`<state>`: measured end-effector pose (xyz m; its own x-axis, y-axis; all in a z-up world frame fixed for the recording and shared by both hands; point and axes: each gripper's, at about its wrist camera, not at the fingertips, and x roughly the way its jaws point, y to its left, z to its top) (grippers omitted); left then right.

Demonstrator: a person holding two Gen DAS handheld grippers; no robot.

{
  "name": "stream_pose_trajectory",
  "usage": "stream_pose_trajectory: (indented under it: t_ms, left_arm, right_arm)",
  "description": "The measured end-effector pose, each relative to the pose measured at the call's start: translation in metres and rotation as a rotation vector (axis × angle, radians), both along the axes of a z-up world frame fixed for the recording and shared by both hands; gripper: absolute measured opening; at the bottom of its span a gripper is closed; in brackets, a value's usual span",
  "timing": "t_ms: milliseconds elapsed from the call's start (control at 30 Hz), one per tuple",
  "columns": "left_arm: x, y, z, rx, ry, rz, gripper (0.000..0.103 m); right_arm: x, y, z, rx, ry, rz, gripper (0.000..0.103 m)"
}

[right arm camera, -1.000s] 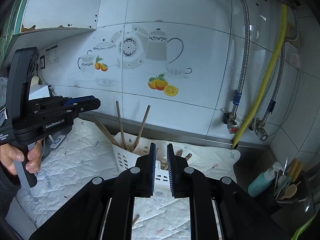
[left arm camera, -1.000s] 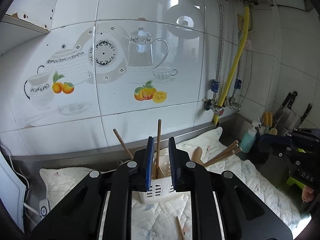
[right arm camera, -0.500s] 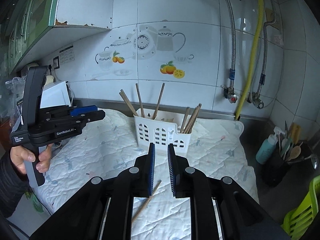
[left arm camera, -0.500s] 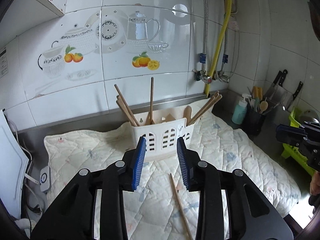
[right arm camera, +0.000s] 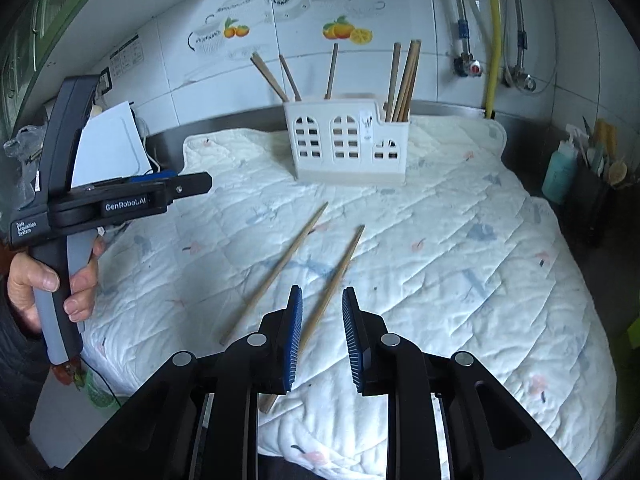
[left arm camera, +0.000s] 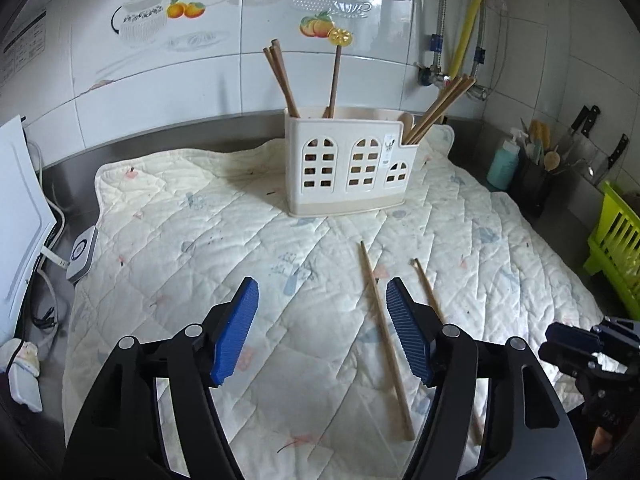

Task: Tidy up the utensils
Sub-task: 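Move both open tools back over the last two chopsticks on the mat, then close the left tool on a chopstick while the right tool grasps the other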

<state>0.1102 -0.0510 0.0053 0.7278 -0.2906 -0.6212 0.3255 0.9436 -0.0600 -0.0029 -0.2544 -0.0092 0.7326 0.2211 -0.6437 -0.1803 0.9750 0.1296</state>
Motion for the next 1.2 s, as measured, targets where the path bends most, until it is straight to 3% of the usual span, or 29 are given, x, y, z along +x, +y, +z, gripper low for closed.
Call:
stream_pose_trajectory:
  t_ms: [67,433,700,967,1067,1200]
  left_arm:
    - [-0.001,0.003,-0.007,-0.001,0.015,0.014,0.067]
    - [-0.004,0.009,-0.032,0.010,0.052,0.043,0.067]
    - [-0.009,0.001,-0.048,-0.001,0.095,-0.002,0.067]
    - [-0.022,-0.018,-0.066,-0.031,0.152,-0.108,0.065]
    - [-0.024,-0.025,-0.075,-0.047,0.181,-0.134,0.061]
    - [-0.023,-0.036,-0.084,-0.044,0.203,-0.165,0.043]
  right_arm:
    - [-0.001,0.004,-0.014,0.051,0.040,0.008,0.021]
    - [0.006,0.017,-0.063,0.123,0.165,-0.039,0.017]
    - [0.013,0.020,-0.072,0.107,0.192,-0.057,0.013]
    - [0.012,0.014,-0.069,0.078,0.180,-0.072,0.008]
    - [0.010,0.009,-0.067,0.031,0.162,-0.088,0.007]
    - [0.008,-0.003,-0.068,0.004,0.151,-0.121,0.007]
